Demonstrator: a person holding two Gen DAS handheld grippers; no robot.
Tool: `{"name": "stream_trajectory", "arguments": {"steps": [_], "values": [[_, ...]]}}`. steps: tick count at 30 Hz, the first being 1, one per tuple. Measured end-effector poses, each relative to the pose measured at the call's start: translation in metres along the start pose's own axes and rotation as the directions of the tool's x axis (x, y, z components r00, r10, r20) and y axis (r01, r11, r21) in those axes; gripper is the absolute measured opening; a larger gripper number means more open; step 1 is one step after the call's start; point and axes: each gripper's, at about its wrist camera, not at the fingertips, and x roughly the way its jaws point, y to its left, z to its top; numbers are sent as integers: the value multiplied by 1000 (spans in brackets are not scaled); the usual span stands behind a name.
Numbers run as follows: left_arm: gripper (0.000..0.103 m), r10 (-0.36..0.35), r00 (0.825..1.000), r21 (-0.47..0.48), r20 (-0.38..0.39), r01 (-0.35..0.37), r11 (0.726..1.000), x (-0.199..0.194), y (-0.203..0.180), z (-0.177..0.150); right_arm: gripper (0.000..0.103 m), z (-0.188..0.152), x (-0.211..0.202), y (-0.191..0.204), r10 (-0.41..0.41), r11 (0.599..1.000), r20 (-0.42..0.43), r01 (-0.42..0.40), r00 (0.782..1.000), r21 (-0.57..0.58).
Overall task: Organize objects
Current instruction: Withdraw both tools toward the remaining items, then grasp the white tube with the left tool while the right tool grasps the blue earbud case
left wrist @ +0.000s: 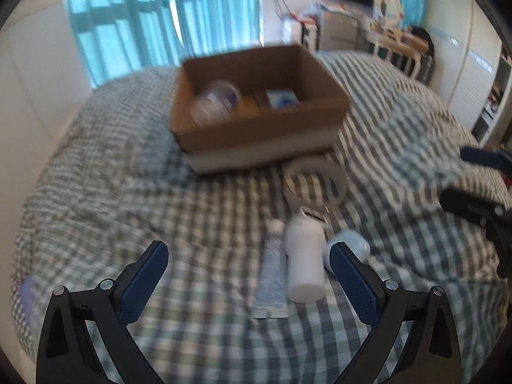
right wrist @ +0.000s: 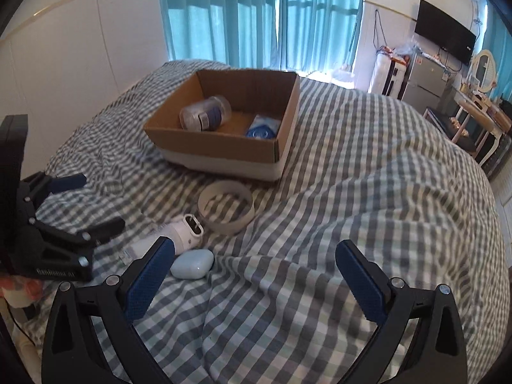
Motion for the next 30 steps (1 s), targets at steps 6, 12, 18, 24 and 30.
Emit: {"name": "stream_trajectory", "arguments": {"steps": [6,12,18,24,30], "values": [[97,-35,998,50,-61,38,998,36,-17,-4,101,-8,24,-9,14,999,-31,-13,999,33],[58,-118,979,56,-169,129,990,72,-25,-1,101,-13,40,-17,40,996,-62,-35,997,81],[34,-97,983,131,-154,118,984,70,-37,0,101,-11,45,-12,12,998,-76,-7,997,62],[28,-140,988,63,-67,144,988,26,-9,9,101,-7,41,7,-30,999,-71,28,997,-20],[10,-102,994,7,30,102,995,-7,42,21,101,2,55,38,2,996,-105,-12,994,-94]]}}
